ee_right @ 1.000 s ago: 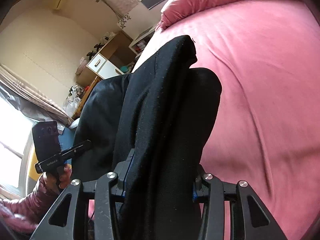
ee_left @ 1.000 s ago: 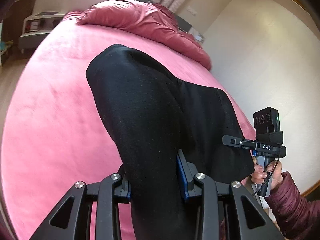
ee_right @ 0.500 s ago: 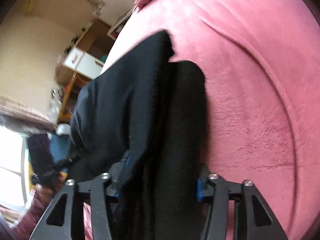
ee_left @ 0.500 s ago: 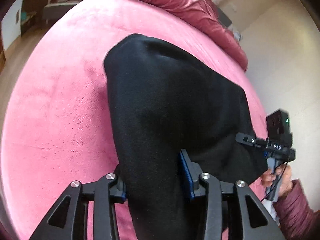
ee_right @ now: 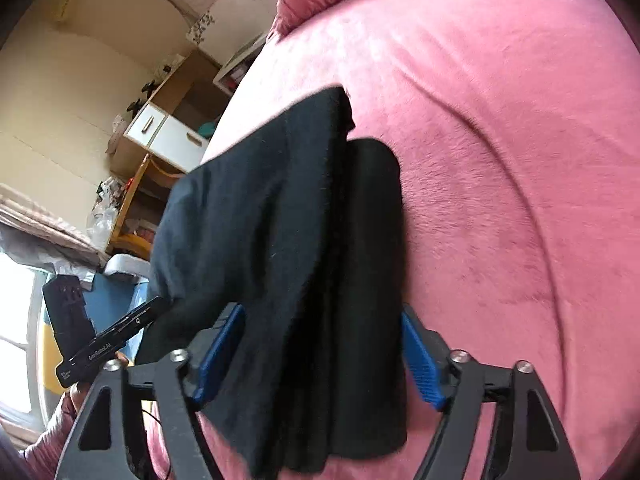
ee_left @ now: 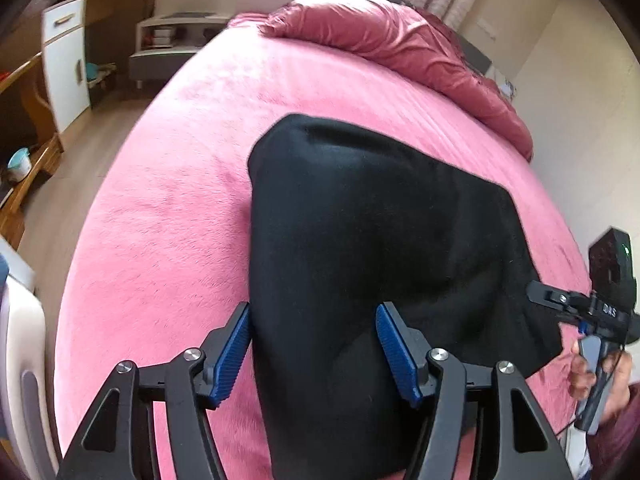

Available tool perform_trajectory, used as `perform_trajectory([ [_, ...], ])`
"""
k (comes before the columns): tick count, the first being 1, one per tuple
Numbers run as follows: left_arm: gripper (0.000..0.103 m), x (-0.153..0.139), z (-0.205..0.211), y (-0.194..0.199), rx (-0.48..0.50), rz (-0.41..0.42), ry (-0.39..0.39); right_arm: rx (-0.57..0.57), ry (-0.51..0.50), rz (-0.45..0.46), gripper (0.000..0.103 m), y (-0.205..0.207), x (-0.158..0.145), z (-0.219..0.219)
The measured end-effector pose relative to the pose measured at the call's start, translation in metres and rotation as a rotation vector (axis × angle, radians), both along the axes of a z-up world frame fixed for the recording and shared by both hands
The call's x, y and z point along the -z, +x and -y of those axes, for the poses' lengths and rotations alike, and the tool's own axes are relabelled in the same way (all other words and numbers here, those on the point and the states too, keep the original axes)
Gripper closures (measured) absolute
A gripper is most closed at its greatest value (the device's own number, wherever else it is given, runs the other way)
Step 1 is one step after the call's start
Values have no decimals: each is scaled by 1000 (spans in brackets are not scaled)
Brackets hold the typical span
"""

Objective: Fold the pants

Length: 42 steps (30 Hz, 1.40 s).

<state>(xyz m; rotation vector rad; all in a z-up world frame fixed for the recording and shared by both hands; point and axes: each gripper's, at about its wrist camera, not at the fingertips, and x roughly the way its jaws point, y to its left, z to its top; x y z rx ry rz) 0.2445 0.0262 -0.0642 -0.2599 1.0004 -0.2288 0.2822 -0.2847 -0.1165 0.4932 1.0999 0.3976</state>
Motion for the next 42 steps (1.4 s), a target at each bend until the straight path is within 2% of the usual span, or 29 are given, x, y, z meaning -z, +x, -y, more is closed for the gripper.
perform_trajectory([
  [5,39,-4,-19,-27,-45,29,-13,68,26,51,24,-38,-24,12],
  [8,39,0,-16,-30,-59,28,-11,79,39,49,29,-60,-26,11],
  [10,38,2,-13,-35,-64,26,3,82,11,40,41,-70,-24,2],
  [12,38,4,-10,-39,-63,21,18,95,-91,37,68,-75,-21,-4],
  [14,38,8,-13,-48,-62,12,57,92,-105,26,84,-74,-16,-5],
  [18,38,10,-2,-52,-49,12,104,103,-210,34,89,-68,-11,-7],
  [21,38,6,3,-60,-70,27,138,126,-203,7,89,-69,5,-3],
  [25,38,-7,7,-72,-91,78,181,131,-213,39,84,-79,-8,-5],
  [27,38,-15,9,-81,-90,99,186,142,-237,54,72,-86,-17,-7],
  [29,38,-22,10,-90,-85,123,189,167,-270,70,65,-91,-26,-9],
  [34,38,-39,12,-113,-86,179,193,218,-345,134,57,-112,-51,-19],
  [39,38,-50,10,-132,-103,209,202,233,-406,213,38,-136,-71,-37],
  [42,38,-56,9,-142,-110,216,210,219,-426,238,36,-147,-76,-52],
])
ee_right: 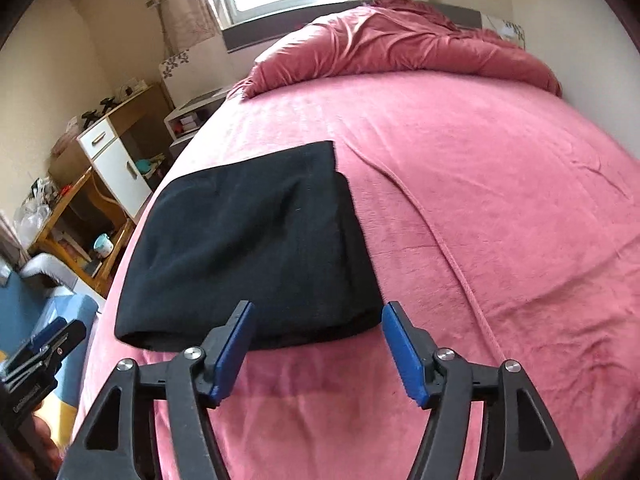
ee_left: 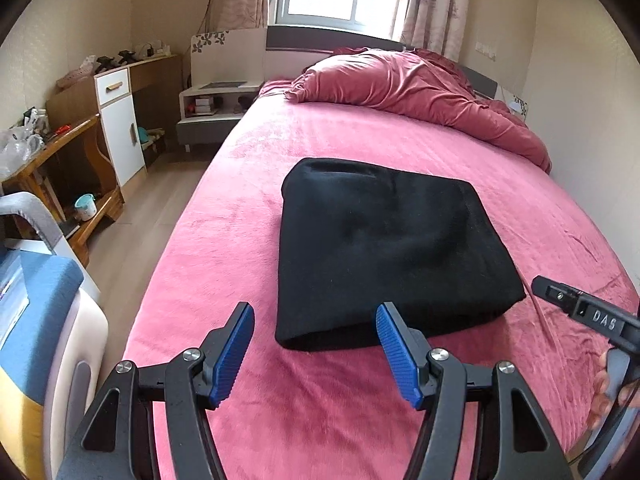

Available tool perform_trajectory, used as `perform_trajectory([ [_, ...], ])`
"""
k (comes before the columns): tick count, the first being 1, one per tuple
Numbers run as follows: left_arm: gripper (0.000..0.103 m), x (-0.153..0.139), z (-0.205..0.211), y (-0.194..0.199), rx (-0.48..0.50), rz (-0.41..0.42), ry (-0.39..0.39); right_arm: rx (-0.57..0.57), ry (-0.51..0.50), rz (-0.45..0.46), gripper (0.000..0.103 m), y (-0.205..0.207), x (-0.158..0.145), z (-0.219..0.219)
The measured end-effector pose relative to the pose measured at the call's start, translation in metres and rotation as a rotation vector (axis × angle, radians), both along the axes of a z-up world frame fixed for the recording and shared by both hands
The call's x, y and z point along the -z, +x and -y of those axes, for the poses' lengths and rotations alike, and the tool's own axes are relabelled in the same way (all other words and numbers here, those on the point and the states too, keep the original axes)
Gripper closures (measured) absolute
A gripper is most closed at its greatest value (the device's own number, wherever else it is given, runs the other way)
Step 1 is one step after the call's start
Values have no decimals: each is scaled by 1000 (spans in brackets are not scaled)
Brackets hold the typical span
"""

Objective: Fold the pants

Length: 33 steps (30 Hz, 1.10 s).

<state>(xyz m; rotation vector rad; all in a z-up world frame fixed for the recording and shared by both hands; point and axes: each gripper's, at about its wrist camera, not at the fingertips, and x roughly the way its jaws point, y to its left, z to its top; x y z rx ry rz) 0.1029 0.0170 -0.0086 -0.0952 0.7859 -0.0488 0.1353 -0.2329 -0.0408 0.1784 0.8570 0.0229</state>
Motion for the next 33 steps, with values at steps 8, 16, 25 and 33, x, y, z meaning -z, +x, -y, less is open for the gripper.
perform_trajectory([
  [8,38,-1,2,-29,-21,14,28,-5,-85,26,26,-31,0,-37],
  [16,38,-1,4,-46,-20,13,34,-4,-113,16,24,-50,8,-51],
  [25,33,-3,7,-56,-26,15,57,-21,-177,49,22,-65,3,-63],
  [33,31,-4,5,-57,-63,16,96,-26,-189,67,21,-68,-4,-68],
])
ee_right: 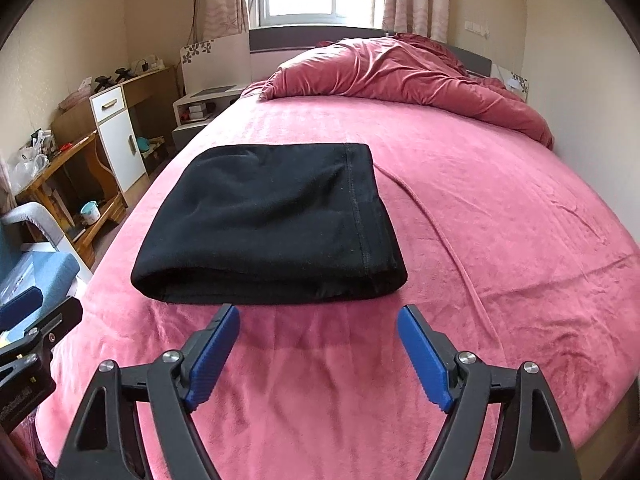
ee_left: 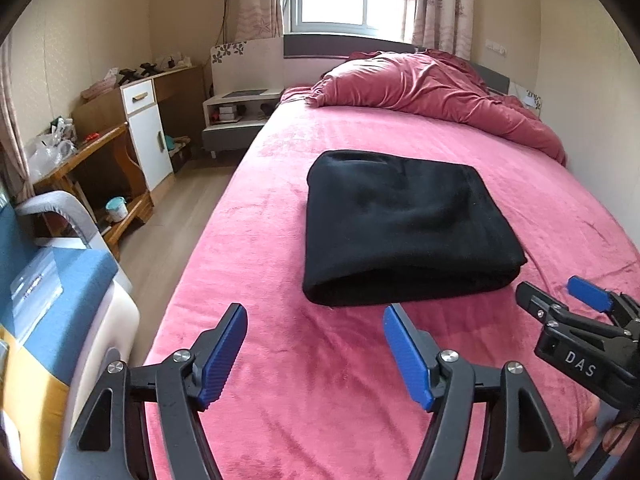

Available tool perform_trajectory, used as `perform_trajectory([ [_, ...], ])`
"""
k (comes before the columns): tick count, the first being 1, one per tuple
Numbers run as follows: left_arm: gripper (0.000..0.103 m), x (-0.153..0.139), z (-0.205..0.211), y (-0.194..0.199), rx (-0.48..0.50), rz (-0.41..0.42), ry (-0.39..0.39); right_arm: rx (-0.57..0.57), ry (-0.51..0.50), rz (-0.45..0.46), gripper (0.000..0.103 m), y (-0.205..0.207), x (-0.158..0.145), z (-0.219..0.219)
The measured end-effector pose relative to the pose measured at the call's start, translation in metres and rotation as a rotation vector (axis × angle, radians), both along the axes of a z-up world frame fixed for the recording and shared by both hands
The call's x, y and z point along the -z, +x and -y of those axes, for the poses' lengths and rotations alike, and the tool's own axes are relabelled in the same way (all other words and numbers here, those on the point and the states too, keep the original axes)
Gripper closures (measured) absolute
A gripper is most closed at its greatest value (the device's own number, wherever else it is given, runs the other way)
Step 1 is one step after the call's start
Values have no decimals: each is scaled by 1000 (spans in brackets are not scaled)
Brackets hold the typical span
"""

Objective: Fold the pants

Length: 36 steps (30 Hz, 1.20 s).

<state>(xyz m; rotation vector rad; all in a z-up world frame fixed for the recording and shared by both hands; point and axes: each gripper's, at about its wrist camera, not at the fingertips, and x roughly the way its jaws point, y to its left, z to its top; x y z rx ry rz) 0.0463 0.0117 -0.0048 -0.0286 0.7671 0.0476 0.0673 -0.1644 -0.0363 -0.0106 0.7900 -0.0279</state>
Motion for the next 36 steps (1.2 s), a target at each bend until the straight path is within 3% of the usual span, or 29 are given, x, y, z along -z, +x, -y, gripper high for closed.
perform_trajectory([
  [10,31,0,-6,-2,-1,6,-46,2,-4,-9,21,-2,3,-1],
  [36,31,-2,-5,-6,-16,11,-32,-9,-12,-7,21,-3,4,-2],
])
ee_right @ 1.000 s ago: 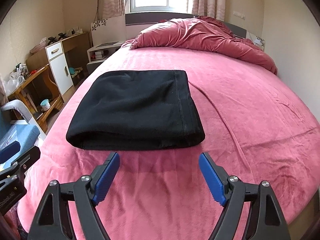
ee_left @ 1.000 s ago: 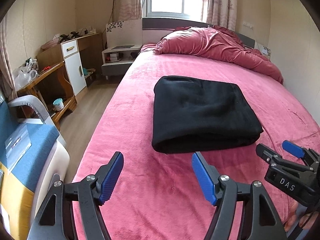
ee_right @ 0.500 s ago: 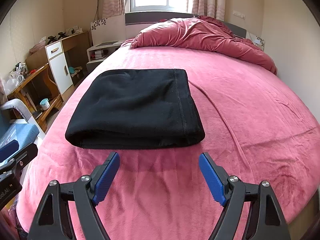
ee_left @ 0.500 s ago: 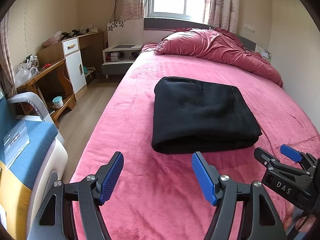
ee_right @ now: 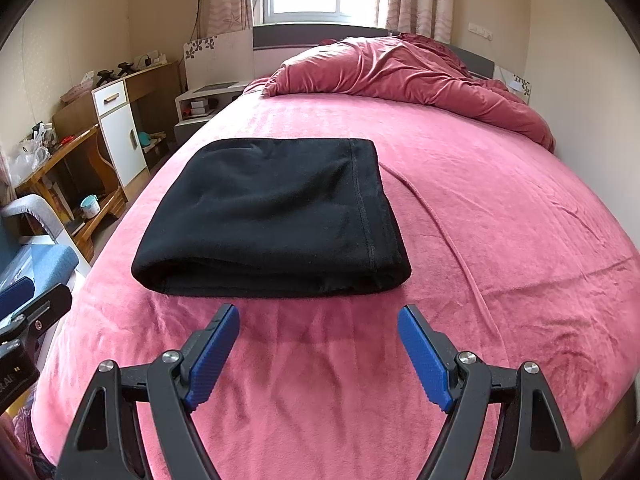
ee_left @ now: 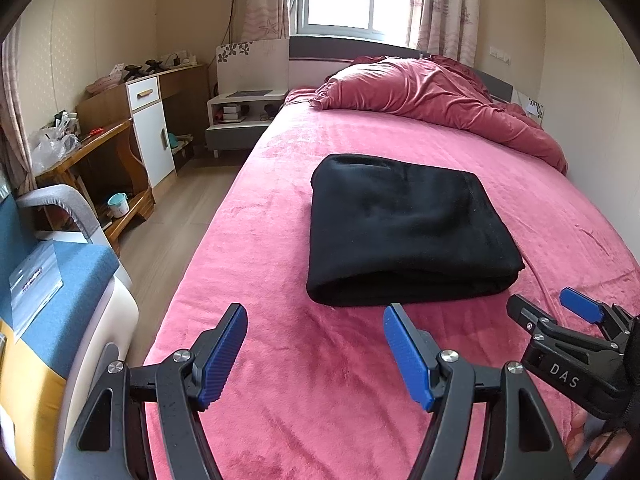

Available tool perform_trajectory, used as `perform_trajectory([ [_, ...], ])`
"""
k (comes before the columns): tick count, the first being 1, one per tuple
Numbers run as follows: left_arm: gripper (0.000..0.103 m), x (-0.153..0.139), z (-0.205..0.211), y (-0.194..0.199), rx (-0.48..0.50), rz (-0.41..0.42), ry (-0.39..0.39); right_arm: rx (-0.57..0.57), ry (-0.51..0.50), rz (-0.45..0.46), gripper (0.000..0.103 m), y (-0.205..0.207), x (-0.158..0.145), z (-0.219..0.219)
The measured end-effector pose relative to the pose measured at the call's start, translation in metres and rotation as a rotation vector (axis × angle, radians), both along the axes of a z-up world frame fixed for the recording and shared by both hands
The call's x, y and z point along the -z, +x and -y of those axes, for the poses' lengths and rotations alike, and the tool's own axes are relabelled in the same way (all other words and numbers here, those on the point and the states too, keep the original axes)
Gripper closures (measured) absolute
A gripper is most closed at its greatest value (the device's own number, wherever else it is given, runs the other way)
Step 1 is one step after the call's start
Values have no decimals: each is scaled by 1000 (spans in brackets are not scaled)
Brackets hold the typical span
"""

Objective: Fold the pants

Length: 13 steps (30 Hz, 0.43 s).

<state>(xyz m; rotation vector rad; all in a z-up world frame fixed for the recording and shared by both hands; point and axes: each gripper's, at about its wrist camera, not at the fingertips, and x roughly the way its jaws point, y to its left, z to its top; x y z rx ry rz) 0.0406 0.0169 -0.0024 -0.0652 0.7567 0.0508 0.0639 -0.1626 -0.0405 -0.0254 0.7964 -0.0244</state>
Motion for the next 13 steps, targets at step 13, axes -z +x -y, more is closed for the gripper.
perform_trajectory([
  [13,31,1,-1,-3,7,1,-2,11,3,-15,21,1,7,7],
])
